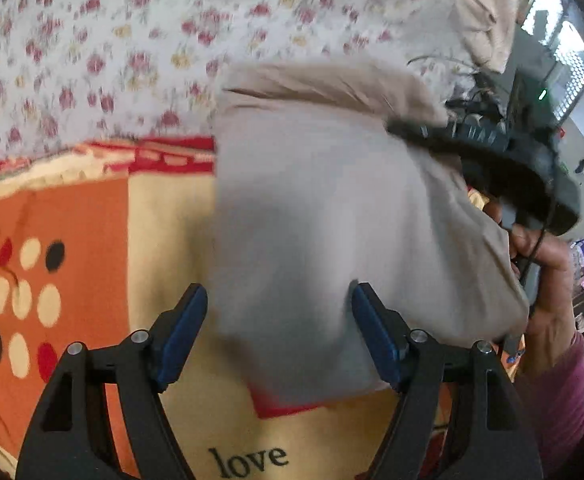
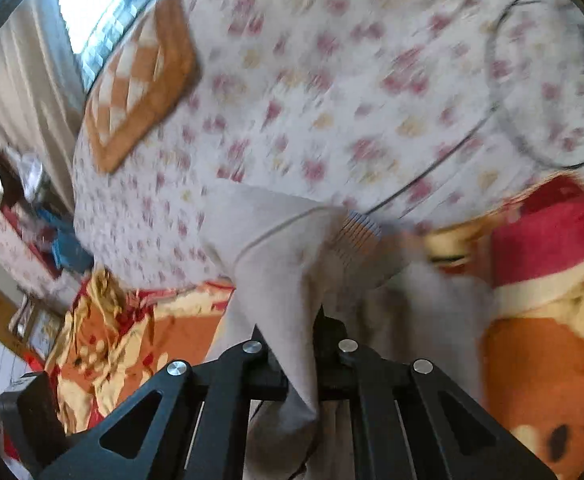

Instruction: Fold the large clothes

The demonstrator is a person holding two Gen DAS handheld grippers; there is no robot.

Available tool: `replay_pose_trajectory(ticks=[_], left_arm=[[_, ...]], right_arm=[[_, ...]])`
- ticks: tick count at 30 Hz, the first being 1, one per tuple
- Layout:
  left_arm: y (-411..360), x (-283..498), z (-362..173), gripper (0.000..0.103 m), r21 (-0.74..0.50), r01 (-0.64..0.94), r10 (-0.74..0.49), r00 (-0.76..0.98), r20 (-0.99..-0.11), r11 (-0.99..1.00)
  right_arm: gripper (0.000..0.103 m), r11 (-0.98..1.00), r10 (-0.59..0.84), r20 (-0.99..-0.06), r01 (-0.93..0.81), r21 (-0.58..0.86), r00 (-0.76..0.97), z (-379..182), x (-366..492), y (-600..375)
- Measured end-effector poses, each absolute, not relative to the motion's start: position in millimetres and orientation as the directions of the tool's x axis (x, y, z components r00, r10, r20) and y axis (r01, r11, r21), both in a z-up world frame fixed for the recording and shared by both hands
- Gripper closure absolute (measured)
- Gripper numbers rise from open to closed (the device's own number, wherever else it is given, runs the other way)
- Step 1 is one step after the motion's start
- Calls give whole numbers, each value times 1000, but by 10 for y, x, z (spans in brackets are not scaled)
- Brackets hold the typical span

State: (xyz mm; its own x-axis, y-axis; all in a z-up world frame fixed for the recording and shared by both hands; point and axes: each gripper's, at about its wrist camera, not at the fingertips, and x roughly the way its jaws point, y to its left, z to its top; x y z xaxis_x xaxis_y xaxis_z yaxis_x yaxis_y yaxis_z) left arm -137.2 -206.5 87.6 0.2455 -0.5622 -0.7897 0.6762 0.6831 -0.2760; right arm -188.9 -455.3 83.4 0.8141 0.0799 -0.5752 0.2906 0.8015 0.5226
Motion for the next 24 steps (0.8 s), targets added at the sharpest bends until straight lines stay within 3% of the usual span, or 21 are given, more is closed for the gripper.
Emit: replay_pose_trajectory(ticks=[2,3,4,6,10,14,16,20,22,24], left_arm=[[-2143,-1350,797,26,-293,673,-563,222,-796,679],[-2189,-1328,751,26,-294,668,-553,212,-805,684],[-2239,-1326,707,26,-281,666,-534,208,-819,691],[-2307,-1338,645,26,-246,676,-502,211,-839,694],[-2334,-1388,600,26,-240,689,-495,197,-846,684],[-2325,-1425,637,27,-250,679,-500,197,-843,690],[-2278,-1438,693,27,-240,678,-504,222,-834,695],[-2218,-1392,600,26,-254,672,-495,192,-847,695],[-2193,-1383,596,26,-273,664,-493,165,-854,696],[-2163,-1400,724,26,-250,677,-508,210,-835,692]], right_arm=[[95,786,23,-620,369,496,784,725,-1930,-4752],[87,759,10,-643,413,503,766,604,-1943,-4866],[66,731,21,-664,442,521,748,469,-1940,-4953],[48,735,14,-732,489,469,681,392,-1939,-4981],[48,820,-141,-735,494,289,664,888,-2176,-4732],[50,914,-8,-690,284,288,724,1214,-2328,-4191],[54,938,13,-723,241,247,691,1130,-2283,-3984],[61,937,-142,-836,344,59,531,463,-2178,-4043],[59,903,-73,-854,399,163,515,260,-2233,-4281],[57,889,-68,-836,414,197,544,462,-2307,-4357]])
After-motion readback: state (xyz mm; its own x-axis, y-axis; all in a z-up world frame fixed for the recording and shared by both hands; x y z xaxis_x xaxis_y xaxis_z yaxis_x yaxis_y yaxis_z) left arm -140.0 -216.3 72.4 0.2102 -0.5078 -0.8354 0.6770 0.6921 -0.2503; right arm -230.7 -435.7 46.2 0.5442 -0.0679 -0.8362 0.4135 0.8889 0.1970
